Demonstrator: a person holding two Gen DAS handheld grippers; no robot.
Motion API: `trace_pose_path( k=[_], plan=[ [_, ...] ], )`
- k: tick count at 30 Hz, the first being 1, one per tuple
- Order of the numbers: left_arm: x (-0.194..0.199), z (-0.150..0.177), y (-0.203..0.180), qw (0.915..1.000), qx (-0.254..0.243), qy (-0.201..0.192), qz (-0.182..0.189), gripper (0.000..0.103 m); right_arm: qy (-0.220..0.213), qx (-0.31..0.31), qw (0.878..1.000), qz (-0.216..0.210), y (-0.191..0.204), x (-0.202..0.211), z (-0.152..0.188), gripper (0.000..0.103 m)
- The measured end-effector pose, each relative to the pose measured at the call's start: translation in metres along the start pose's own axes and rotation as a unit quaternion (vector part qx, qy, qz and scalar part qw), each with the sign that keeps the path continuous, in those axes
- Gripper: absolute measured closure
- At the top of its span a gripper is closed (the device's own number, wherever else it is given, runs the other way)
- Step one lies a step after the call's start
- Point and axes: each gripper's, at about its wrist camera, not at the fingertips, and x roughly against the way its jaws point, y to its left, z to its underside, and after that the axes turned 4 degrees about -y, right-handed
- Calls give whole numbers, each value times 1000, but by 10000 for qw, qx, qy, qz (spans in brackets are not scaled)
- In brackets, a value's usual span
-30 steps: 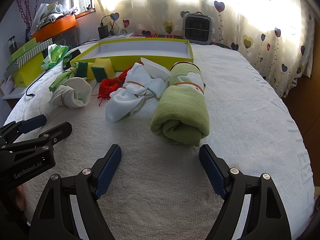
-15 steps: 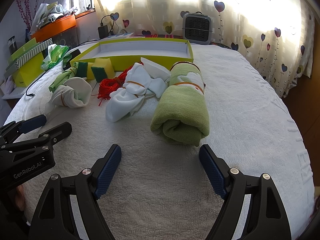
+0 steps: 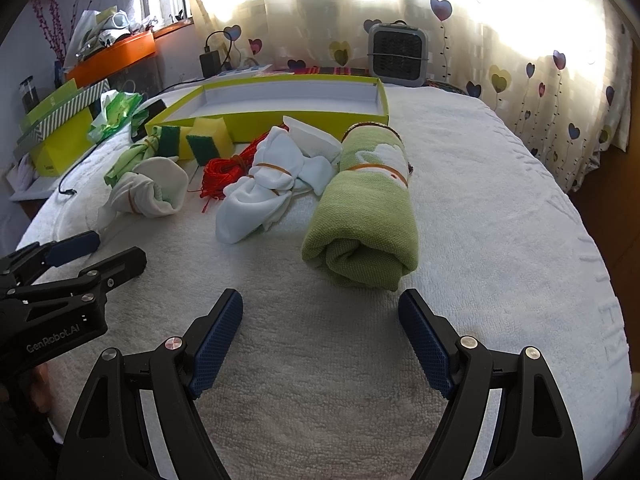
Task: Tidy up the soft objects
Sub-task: 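Grasp the green cloth bundle with left tool while right tool grasps rolled towel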
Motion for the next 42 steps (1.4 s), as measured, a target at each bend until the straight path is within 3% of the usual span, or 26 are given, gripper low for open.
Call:
trace_pose_path(
  k=[3,7,12,25,32,38,42],
  plan=[
    [3,-4,12,9995,220,103,214,31,-131,-130,9998,-116,-8,9,-1,23],
    [7,-12,22,9996,213,152,-47,31,-321,-153,9993,-68,-17,19,-9,23],
    [10,-27,41,9990,393,171,-90,31,-448,-312,9985,65,-31,23,-24,23],
    [-7,-73,62,9985,520,81,155,31,-229,-438,9988,63,-44,-1,-54,23],
    [-25,-92,62,9989,432,129,137,34,-92,-656,9975,-249,-51,-14,-61,23],
    [-46,-97,62,9987,349,373,48,42,127,-653,9966,-488,-49,-30,-61,33],
    [-55,-97,64,9982,341,492,55,48,243,-663,9953,-664,-48,-37,-61,45]
  ],
)
